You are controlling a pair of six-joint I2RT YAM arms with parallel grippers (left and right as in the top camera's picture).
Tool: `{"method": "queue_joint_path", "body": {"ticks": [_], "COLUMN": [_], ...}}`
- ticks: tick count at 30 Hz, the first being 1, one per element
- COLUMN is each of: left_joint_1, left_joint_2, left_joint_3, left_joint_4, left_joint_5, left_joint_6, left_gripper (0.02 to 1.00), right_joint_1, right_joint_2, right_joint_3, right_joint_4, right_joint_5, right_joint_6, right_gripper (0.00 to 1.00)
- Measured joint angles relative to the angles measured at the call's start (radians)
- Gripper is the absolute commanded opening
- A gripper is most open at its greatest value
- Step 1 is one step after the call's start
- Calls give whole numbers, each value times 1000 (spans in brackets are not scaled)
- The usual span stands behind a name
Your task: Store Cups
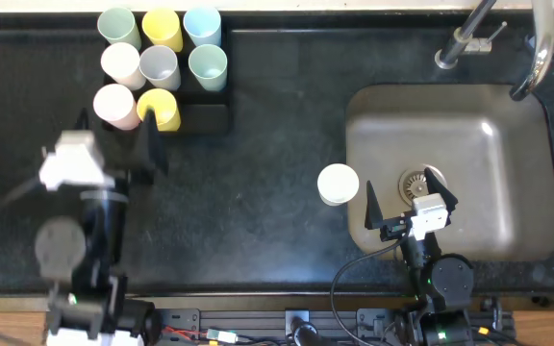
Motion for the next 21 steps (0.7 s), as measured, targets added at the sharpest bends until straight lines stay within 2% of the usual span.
{"method": "queue_joint_path", "body": {"ticks": [5, 14, 21], "left_joint_1": [0, 0, 0], "left_joint_2": [-222, -431, -525], "left_joint_3": [-177, -400, -445], "left_joint_4": [41, 33, -173], "left_joint_5": [51, 73, 68], "left_joint_6": [20, 29, 39], "left_gripper": [1000, 1000, 1000], "right_joint_1": [0, 0, 0], "right_joint_2": [0, 0, 0], "right_joint_3": [0, 0, 0], "right_joint_4": [-1, 0, 0], "right_joint_5": [0, 0, 0], "right_joint_6": [0, 0, 0], "right_gripper": [998, 998, 998]}}
